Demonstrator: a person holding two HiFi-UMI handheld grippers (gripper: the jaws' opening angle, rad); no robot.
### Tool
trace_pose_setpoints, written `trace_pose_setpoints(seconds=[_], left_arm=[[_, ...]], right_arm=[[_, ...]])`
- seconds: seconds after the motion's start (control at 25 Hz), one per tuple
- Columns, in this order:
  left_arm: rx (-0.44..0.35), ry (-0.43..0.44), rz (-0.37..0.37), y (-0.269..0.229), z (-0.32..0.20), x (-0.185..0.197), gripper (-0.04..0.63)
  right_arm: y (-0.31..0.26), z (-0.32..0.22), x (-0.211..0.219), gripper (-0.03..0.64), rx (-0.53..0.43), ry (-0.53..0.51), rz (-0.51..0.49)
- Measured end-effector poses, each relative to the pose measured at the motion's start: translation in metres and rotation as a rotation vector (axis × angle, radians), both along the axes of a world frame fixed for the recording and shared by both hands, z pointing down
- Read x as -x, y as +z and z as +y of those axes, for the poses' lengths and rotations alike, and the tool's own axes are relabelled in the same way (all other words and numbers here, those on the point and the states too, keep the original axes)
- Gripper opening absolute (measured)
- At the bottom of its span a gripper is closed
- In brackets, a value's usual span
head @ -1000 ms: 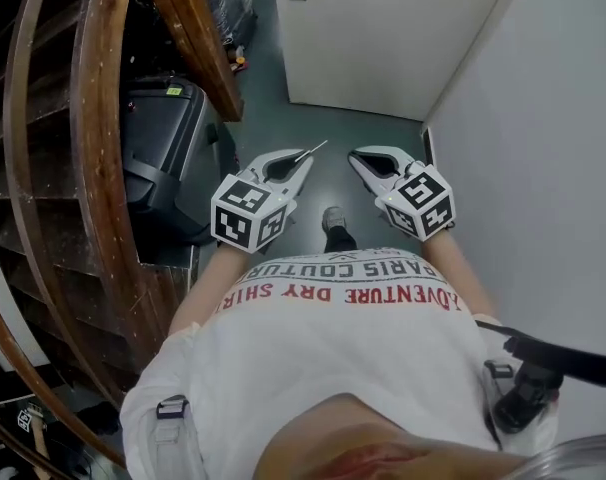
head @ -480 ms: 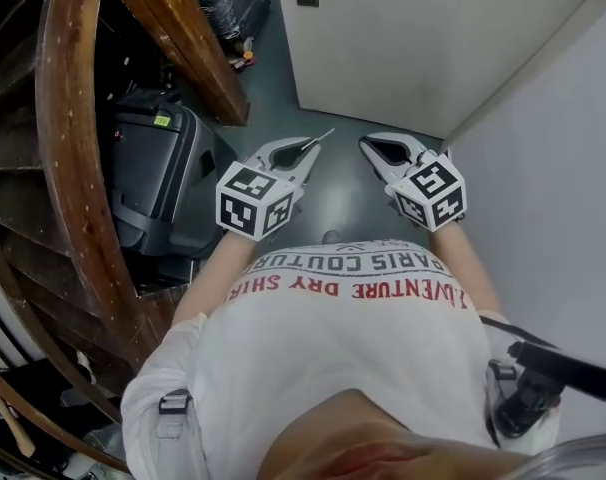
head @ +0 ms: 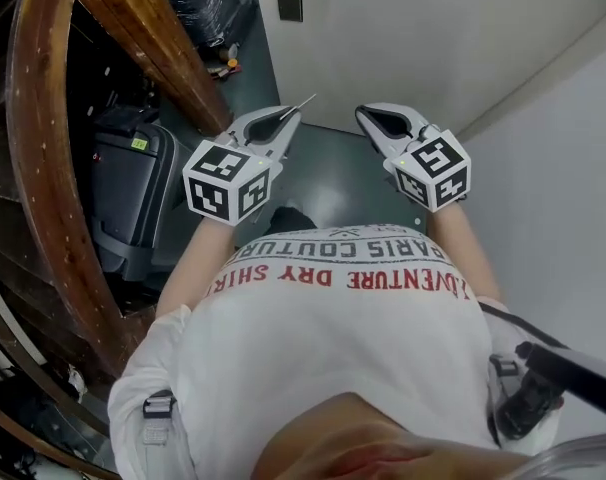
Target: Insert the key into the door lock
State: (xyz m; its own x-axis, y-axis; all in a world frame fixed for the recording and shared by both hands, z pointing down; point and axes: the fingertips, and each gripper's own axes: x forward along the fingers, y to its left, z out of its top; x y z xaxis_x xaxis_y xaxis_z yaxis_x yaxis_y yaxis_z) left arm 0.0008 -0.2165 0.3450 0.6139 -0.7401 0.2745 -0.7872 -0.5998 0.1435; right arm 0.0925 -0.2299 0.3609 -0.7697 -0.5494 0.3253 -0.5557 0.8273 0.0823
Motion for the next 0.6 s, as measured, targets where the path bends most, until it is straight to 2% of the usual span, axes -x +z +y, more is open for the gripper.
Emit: trace_pose_setpoints(seconds=[0.36, 0.6], left_arm=[[0.030, 0.028, 0.038, 0.019, -0.078, 0.012, 0.023], [0.107, -0.007, 0.082, 0.053, -0.149, 0.037, 0.023]], right_arm=[[0.013, -0.073, 0.001, 0.003, 0.016, 0.060, 0.003], [0.048, -0.142, 0.015, 0.003, 0.083, 0.074, 0.022]])
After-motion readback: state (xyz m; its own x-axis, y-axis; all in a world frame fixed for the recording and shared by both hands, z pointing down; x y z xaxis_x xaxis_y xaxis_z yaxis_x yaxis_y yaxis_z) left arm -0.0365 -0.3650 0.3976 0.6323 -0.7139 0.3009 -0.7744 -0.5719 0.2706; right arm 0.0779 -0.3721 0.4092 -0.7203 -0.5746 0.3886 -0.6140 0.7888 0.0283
